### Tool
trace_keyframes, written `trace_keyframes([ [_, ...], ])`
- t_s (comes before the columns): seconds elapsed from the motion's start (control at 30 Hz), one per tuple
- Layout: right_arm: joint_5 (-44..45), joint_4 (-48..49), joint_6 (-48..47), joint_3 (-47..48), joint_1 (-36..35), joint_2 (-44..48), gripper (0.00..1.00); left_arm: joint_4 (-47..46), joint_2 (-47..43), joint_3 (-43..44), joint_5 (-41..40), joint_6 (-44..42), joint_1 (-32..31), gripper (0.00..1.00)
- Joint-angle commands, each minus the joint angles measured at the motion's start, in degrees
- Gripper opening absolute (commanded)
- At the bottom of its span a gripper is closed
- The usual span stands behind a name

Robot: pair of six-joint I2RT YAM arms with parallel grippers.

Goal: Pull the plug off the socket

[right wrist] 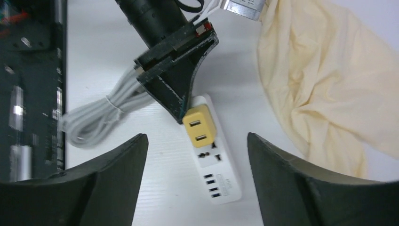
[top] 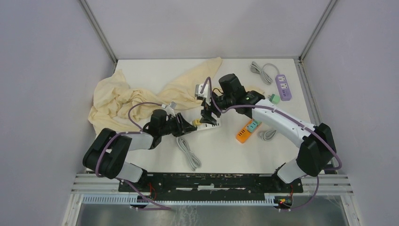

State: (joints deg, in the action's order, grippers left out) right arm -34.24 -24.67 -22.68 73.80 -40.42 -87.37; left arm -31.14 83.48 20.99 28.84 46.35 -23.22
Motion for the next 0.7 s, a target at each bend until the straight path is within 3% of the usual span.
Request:
trace_keyframes([
  [0.0, -3.02, 8.45, -13.53, -7.24, 0.2, 0.56, 0.96, 4.23, -1.47, 0.84, 1.15, -5.27, 0.23, 0.03],
  [0.1, -1.11, 16.79, -20.49, -12.78, -0.99, 0.85, 1.0, 5.67, -2.04, 1.24, 1.69, -6.22, 0.28, 0.03],
  [0.4, 3.38, 16.78, -21.08, -7.42, -4.03, -6.94, 0.96, 6.18, -2.06, 1.43, 3.29, -7.24, 0.19, 0.03],
  [0.53, 5.61, 12.6, -23.6, -4.61, -6.07, -10.24, 0.8, 6.66, -3.14, 1.35, 3.51, -7.15, 0.16, 0.03],
  [0.67, 6.71, 9.71, -26.86, -4.49, -6.59, -10.14, 0.45, 7.91, -4.6, 1.01, 2.04, -7.15, 0.18, 0.03],
])
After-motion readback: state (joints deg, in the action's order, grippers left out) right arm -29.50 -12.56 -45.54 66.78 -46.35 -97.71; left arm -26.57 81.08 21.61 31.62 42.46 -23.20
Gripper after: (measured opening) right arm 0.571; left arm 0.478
